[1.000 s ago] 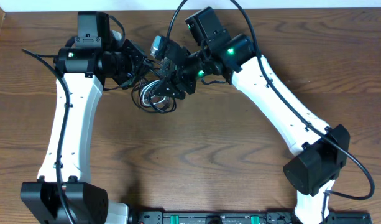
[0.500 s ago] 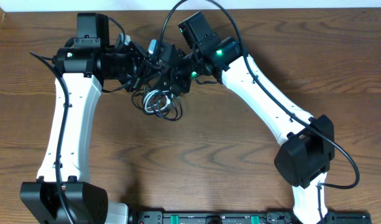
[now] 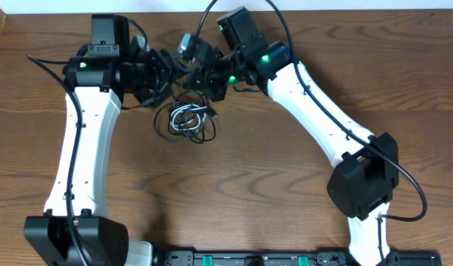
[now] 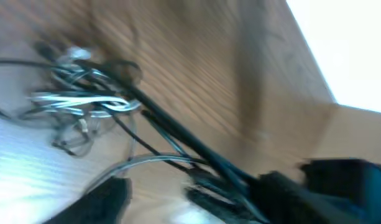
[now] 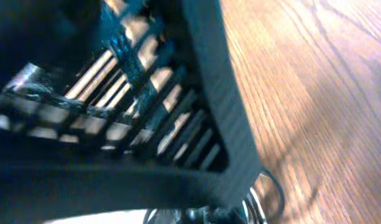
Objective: Untangle cables
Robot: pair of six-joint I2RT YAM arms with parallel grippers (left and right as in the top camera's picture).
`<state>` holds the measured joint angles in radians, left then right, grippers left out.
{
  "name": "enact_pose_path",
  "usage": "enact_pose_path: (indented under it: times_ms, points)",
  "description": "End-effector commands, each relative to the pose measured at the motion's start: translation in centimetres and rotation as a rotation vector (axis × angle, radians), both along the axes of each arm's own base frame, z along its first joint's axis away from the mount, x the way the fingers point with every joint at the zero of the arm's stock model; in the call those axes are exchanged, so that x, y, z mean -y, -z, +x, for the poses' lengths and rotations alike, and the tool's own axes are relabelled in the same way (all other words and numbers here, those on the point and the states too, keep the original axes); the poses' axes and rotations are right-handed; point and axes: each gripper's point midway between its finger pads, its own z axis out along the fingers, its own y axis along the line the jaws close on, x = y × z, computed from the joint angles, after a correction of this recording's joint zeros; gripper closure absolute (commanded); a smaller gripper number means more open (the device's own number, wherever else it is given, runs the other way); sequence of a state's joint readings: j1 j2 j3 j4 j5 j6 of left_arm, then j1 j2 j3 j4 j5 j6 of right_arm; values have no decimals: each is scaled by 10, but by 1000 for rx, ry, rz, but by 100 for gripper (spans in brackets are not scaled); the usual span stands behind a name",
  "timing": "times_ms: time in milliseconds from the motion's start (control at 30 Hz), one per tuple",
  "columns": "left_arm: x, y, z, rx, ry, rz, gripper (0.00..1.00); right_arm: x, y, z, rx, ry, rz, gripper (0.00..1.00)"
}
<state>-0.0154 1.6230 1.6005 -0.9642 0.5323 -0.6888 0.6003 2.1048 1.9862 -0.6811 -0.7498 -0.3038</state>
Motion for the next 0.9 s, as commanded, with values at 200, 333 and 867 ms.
enact_pose_path:
  times_ms: [200, 333, 867]
  points:
    - [-40, 22, 0, 7, -12, 278, 3, 8, -46, 28, -80, 105, 170, 99]
    - [-46, 47, -3, -59, -12, 316, 1, 11, -66, 44, -69, 145, 249, 99]
    - [3, 115, 15, -35, 409, 148, 2, 42, -72, 81, -30, 257, 265, 99]
